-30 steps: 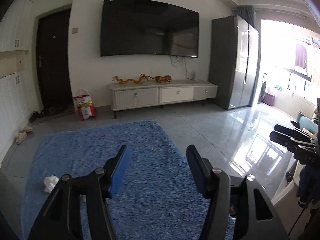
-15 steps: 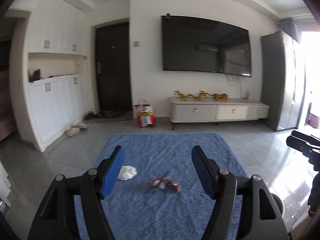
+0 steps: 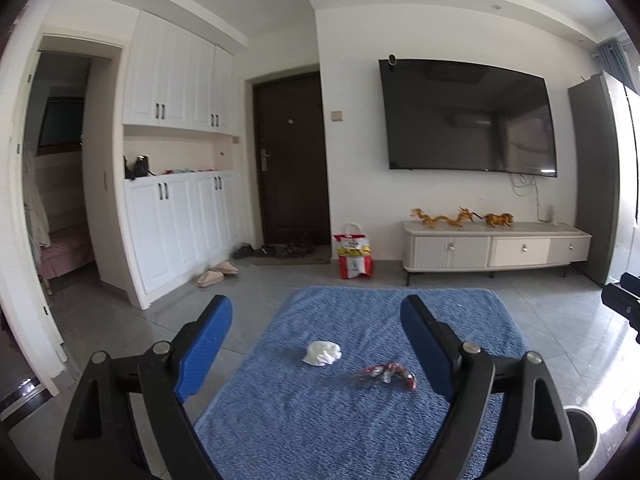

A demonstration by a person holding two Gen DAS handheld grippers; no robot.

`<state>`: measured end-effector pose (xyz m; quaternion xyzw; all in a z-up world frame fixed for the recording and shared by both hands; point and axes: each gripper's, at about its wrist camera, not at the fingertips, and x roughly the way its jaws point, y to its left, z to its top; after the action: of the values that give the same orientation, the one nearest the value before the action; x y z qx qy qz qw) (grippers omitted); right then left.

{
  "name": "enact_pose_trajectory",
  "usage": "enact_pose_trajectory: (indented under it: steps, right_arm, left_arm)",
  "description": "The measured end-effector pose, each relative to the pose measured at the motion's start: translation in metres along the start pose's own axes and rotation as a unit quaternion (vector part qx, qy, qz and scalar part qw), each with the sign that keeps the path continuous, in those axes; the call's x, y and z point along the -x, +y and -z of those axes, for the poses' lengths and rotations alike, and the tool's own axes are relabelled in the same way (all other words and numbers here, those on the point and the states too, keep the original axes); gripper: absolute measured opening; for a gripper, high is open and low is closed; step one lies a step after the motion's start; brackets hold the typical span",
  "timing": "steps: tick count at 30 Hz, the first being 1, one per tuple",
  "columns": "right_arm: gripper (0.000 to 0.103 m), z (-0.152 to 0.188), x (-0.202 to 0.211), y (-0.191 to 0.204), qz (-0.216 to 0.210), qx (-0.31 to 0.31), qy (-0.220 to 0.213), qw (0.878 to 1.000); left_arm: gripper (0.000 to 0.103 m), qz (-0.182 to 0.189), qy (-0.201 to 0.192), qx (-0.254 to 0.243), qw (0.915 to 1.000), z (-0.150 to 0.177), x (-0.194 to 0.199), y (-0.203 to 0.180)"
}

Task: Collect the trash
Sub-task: 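Move both tools back over the rug with the tissue and wrapper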

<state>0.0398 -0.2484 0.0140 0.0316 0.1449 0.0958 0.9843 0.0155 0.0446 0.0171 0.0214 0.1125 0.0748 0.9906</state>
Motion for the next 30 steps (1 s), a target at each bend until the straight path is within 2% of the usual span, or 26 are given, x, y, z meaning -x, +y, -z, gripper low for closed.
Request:
enact_pose_trajectory:
  steps: [5,9,17,24,30]
  right_arm:
    - [0.091,-0.002,0.009,0.010,0.011,0.002,-0.018,1.000]
    - [0.102,-0.004,0.019,0.019,0.018,0.001,-0.041,0.999]
    - [0.103,-0.008,0.033,0.039,0.000,0.008,-0.058,0.998]
    - [0.103,-0.012,0.052,0.040,-0.002,0.002,-0.090,0.996]
    - [0.103,-0.015,0.070,0.047,-0.008,0.001,-0.118,0.993]
  left_arm:
    - [0.089,-0.013,-0.018,0.007,0.9997,0.001,0.014,0.007]
    - [0.089,-0.016,-0.028,0.012,0.9994,0.001,0.022,0.013]
    - [0.089,-0.023,-0.051,0.016,0.9983,-0.001,0.044,0.022]
    - [0.089,-0.032,-0.075,0.023,0.9964,-0.008,0.067,0.036]
    - [0.089,-0.040,-0.080,0.031,0.9955,-0.011,0.079,0.048]
